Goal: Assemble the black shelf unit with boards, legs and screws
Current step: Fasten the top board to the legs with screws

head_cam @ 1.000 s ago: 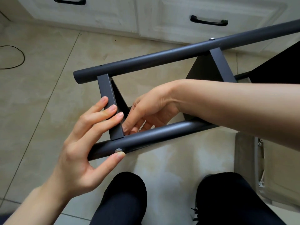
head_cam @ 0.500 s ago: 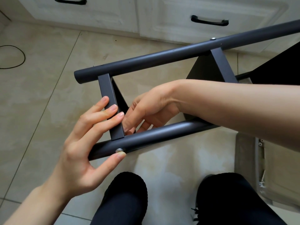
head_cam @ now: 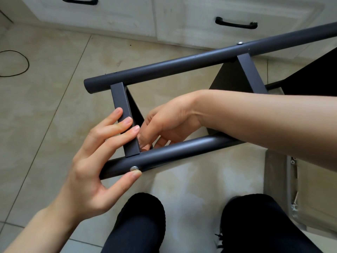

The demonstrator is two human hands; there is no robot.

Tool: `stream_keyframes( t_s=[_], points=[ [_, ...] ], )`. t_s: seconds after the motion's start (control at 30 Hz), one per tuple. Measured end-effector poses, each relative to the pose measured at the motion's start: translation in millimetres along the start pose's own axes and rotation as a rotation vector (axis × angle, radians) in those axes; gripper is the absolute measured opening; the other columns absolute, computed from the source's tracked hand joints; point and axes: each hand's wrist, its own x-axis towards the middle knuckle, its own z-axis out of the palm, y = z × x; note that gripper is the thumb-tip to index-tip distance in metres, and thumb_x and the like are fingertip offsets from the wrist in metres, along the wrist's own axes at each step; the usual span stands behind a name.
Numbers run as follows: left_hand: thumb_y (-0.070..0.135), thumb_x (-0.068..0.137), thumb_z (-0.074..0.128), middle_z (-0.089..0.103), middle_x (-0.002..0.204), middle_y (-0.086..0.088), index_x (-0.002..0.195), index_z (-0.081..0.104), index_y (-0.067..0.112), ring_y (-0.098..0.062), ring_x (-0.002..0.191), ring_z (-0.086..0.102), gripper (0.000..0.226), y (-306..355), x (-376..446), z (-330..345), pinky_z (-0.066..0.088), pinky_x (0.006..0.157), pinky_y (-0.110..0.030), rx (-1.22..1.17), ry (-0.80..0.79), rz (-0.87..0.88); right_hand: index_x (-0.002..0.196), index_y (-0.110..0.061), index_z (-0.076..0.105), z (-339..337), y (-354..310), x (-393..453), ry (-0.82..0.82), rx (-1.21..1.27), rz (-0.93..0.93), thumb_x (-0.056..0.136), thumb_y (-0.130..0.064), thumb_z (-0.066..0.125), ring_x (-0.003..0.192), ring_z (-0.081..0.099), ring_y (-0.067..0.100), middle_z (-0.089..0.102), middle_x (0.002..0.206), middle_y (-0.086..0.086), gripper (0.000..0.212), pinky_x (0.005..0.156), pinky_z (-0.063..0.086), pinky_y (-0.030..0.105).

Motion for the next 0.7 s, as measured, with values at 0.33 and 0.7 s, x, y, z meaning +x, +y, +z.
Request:
stream_keyframes(
  t_s=[0.33,0.7],
  points=[
    [0.032,0.090,0.061,0.047,0.144,-0.008,0.134,0.049,0.007,-0.033,0.148,0.035,0.052,0.6,0.4,0.1,0.030,0.121,-0.041,0.000,0.005,0.002,0.080,-0.011,0.064,0.2,-1.0,-2.2,0.011,-0.037,-0.018,0.095,-0.012,0.056,0.071,0.059,0.016,0.062,0.080,0.003,0.016,0.075,0.050,0.032],
    [0.028,0.086,0.063,0.047,0.143,-0.008,0.134,0.050,0.007,-0.032,0.148,0.035,0.054,0.2,-0.3,0.7,0.030,0.121,-0.041,-0.004,0.009,0.000,0.069,-0.008,0.061,5.4,-0.7,2.8,0.079,-0.087,-0.063,0.093,-0.006,0.057,0.059,0.059,0.013,0.062,0.065,0.003,0.025,0.060,0.053,0.023]
  ],
)
